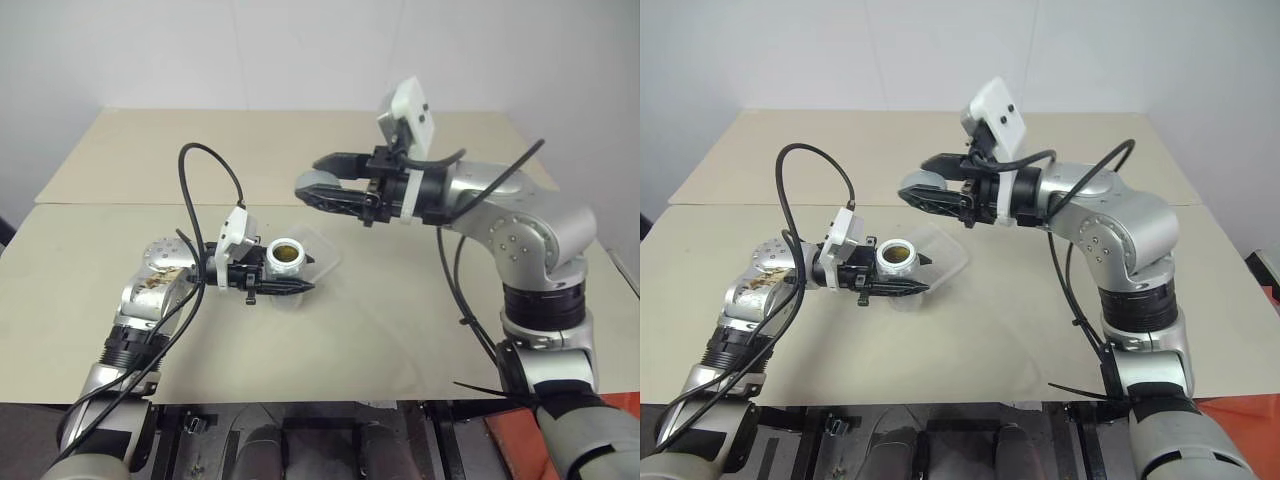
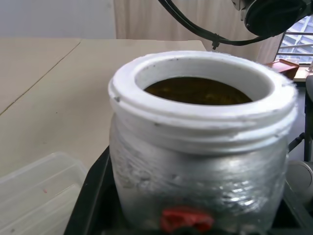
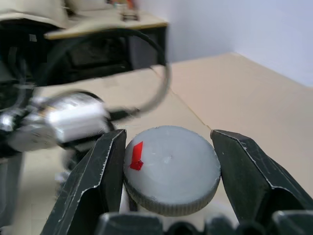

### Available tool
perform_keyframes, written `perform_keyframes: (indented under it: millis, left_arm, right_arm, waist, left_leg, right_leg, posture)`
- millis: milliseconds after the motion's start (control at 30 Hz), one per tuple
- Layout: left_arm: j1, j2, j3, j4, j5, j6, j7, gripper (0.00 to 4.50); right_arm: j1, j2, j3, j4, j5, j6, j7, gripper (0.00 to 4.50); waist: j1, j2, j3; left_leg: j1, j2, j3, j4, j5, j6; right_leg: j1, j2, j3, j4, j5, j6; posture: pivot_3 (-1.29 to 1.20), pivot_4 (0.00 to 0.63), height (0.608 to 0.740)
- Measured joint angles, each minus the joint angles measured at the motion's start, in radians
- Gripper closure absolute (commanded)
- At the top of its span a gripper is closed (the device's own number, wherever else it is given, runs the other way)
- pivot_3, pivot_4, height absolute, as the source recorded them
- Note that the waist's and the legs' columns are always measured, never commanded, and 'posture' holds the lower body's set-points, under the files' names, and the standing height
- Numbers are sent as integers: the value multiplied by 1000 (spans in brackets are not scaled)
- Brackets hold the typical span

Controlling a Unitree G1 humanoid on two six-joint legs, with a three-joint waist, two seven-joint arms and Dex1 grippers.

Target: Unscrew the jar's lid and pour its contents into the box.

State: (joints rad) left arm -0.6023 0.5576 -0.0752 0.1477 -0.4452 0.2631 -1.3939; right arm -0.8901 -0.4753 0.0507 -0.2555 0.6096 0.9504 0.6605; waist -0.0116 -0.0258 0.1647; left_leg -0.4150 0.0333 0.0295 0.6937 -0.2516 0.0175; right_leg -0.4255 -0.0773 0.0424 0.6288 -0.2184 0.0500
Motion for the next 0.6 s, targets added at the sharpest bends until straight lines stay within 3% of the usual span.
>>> perform_keyframes:
  millis: [233,500,600]
  left_arm:
    - [0,43,94,-1,-3,-3,79,2536]
    - [0,56,103,12,17,-22,139,2536]
    - [13,60,104,12,17,-26,155,2536]
  right_arm:
    - [283,-38,21,22,-209,-168,-109,1787]
    - [428,26,87,195,-385,-380,-172,1787]
    - [445,35,92,231,-410,-410,-171,842]
  waist:
    - [-4,0,0]
    - [-4,0,0]
    - [-4,0,0]
  left_leg:
    - [1,0,0,0,0,0]
    - [0,0,1,0,0,0]
    - [0,0,1,0,0,0]
  right_leg:
    - [0,0,0,-1,0,0]
    - [0,0,1,-1,0,0]
    - [0,0,1,-1,0,0]
  posture:
    - [0,150,740]
    - [0,150,740]
    - [0,150,740]
